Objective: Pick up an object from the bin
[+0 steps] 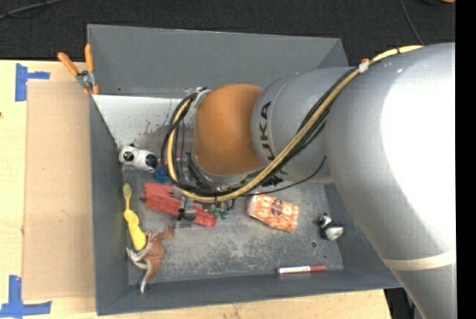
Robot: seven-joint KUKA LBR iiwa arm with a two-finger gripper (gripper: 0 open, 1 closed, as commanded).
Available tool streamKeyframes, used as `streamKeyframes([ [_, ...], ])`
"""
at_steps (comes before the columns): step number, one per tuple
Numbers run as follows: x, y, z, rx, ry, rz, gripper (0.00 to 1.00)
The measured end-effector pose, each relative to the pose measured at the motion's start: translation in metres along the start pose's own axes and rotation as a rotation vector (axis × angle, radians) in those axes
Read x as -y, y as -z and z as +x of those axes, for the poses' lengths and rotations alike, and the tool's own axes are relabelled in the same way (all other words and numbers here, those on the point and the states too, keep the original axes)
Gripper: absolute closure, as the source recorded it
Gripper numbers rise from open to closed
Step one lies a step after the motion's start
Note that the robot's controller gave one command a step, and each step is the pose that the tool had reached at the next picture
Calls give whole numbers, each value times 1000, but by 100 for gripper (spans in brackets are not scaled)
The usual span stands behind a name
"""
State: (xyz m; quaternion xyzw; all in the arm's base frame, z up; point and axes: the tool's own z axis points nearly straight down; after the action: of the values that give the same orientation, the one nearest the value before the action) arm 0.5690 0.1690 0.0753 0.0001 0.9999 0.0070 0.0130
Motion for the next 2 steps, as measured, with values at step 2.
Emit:
streamKeyframes([
  [2,-1,74,-5,-7,28,2,100],
])
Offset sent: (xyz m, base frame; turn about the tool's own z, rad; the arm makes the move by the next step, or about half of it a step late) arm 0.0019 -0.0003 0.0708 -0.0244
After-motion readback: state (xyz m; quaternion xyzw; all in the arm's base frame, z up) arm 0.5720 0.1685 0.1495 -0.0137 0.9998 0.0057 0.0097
